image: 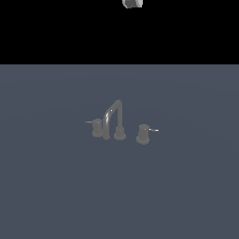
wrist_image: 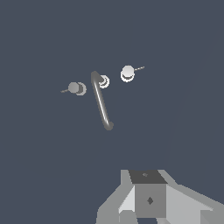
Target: Turn on the faucet by rotating a designated handle.
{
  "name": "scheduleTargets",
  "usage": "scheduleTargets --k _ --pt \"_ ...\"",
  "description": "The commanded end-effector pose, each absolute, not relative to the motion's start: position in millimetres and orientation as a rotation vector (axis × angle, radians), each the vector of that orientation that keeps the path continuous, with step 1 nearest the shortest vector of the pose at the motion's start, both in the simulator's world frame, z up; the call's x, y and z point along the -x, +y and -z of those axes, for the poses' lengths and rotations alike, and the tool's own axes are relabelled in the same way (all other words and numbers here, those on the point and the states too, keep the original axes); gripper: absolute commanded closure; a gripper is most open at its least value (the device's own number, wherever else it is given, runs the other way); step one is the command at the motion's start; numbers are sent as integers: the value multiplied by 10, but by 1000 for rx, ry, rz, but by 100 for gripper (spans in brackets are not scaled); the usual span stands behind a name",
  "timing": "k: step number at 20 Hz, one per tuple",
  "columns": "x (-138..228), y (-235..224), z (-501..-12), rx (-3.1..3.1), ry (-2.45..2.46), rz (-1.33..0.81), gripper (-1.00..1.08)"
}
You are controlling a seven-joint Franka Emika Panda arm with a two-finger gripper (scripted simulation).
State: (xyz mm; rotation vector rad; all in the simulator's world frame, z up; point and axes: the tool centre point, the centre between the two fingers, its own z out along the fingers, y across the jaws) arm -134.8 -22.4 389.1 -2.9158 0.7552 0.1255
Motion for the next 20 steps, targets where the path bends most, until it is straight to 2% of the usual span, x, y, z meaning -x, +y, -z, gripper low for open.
scheduleTargets --k 1,11,20 --pt "1168 -256 -3735 2874 875 -132 108" --pt "545 -436 -3013 2679 1350 -152 108" --pt "128 -676 -2244 2460 1768 -145 108"
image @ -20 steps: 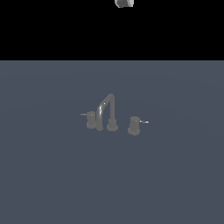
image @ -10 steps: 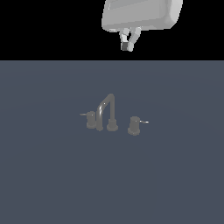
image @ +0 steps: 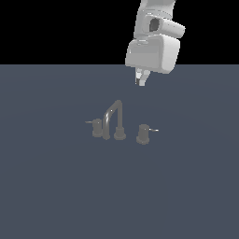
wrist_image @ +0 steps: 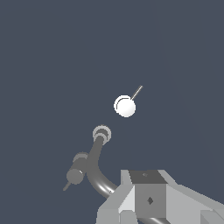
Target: Turn on the faucet by rotating a designated handle.
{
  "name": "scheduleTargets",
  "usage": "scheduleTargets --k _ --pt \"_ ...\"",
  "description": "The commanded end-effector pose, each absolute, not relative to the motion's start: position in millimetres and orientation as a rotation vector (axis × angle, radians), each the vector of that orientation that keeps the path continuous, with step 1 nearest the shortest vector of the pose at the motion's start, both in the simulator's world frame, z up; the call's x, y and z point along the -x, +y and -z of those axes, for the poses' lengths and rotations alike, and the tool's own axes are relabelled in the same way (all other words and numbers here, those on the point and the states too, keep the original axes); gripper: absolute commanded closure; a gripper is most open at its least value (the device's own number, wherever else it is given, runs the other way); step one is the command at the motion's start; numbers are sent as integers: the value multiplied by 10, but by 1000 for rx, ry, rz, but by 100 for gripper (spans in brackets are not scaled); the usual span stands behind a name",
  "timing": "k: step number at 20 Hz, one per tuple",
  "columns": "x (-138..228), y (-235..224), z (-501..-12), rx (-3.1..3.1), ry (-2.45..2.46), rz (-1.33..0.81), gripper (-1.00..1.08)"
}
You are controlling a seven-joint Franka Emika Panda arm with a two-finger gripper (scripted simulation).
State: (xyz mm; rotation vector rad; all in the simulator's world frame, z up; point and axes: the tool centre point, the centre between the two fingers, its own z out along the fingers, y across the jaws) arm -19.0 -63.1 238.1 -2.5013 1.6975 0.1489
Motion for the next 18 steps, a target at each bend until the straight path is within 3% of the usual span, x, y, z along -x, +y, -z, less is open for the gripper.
scheduleTargets --k 1,18 --pt "91 -707 -2154 2433 1813 -141 108" --pt "-203 -1233 -831 2001 2403 -28 108"
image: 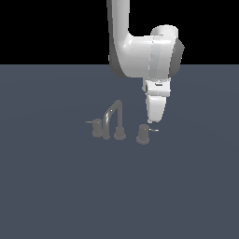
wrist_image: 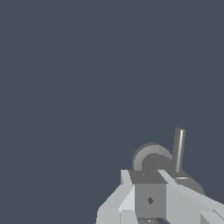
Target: Turn on the faucet by rotating a designated handle.
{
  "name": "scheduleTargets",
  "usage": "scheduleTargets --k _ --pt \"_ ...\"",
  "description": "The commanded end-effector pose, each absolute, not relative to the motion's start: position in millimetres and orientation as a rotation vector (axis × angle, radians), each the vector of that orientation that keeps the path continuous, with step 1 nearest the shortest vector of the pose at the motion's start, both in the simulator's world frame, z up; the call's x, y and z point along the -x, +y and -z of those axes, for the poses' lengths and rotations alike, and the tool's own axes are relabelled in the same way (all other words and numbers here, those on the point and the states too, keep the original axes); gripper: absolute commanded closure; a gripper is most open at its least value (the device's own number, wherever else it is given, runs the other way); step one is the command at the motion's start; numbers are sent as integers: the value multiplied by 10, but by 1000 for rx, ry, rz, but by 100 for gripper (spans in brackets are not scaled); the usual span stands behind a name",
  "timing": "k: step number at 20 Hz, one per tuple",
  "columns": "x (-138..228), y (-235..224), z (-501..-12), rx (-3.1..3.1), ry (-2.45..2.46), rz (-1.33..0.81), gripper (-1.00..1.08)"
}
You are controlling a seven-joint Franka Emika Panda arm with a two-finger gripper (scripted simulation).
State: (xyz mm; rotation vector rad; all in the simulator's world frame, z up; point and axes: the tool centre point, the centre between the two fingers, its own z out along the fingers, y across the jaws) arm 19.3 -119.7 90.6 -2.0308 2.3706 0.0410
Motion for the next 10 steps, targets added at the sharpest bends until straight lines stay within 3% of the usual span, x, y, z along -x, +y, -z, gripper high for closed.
scheduleTargets --k 1,10 --pt "-205 -1252 -790 1986 2419 -23 108" --pt "-211 -1321 -637 1931 2478 0 108"
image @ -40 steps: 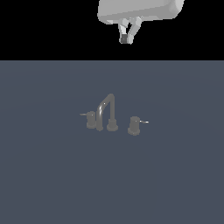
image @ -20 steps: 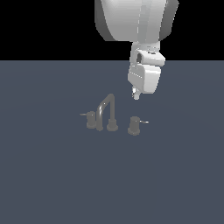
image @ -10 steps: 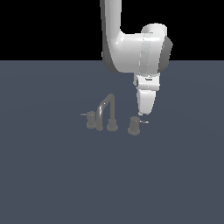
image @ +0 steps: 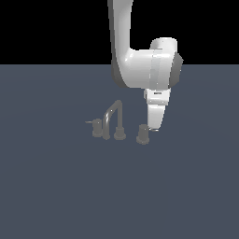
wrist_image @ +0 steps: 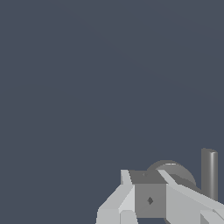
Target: Turn on the faucet by rotating a designated handle.
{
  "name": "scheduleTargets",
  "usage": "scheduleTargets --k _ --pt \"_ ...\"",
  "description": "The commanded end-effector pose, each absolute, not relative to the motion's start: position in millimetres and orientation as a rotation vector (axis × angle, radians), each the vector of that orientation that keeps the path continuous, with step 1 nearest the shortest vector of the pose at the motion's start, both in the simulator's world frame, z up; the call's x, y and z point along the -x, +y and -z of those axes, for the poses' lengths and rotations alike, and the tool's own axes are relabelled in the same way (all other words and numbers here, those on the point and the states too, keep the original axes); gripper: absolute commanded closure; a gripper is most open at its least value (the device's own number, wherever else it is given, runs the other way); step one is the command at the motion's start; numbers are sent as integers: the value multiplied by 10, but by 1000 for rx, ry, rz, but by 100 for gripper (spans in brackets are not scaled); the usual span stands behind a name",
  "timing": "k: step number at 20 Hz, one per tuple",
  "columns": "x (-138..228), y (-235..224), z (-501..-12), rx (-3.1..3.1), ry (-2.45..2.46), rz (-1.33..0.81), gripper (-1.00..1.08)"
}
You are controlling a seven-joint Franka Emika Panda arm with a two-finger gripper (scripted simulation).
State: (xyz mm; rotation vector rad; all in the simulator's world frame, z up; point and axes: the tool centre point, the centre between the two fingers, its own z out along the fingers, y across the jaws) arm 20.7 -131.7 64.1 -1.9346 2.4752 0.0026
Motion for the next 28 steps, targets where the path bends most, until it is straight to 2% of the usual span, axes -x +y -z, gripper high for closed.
scheduleTargets --k 1,14,15,28 --pt "-211 -1321 -637 1931 2478 0 108" --pt "127 -1409 -635 1931 2478 -1 108" --pt "46 -1376 -638 1936 2468 12 108" --pt "471 -1230 -637 1931 2478 1 108"
